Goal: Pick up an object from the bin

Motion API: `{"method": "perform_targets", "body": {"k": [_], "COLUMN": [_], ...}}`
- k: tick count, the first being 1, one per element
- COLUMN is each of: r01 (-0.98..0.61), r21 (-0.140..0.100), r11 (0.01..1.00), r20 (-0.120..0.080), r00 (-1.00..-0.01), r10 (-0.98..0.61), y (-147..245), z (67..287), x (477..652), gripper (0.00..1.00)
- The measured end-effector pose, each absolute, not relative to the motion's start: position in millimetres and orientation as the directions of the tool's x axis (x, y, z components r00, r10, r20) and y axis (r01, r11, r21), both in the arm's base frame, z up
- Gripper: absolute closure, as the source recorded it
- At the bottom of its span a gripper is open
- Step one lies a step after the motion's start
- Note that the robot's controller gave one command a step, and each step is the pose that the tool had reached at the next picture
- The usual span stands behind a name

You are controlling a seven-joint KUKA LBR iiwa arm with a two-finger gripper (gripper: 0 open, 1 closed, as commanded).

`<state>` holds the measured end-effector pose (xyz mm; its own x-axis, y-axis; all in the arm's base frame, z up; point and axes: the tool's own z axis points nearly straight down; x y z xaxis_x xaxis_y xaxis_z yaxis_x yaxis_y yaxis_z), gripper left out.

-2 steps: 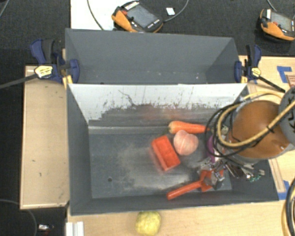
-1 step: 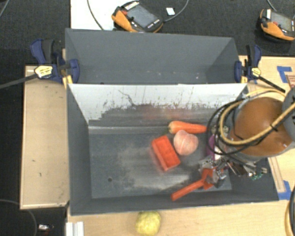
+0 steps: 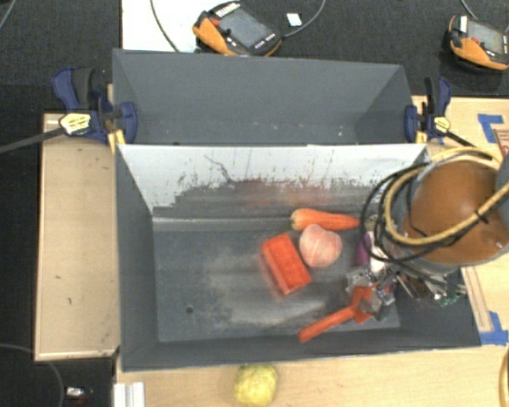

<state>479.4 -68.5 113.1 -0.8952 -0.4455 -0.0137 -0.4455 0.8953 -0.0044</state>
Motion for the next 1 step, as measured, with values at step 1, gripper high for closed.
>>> {"method": "perform_targets", "body": {"k": [1], "r01": [-0.444], "r21": [-0.006], "r11": [0.896], "r20": [-0.016], "r00": [-0.896], "r10": [-0.444], "y": [-68.6], "z": [127.0], "x": [480.1], "gripper": [1.0]}}
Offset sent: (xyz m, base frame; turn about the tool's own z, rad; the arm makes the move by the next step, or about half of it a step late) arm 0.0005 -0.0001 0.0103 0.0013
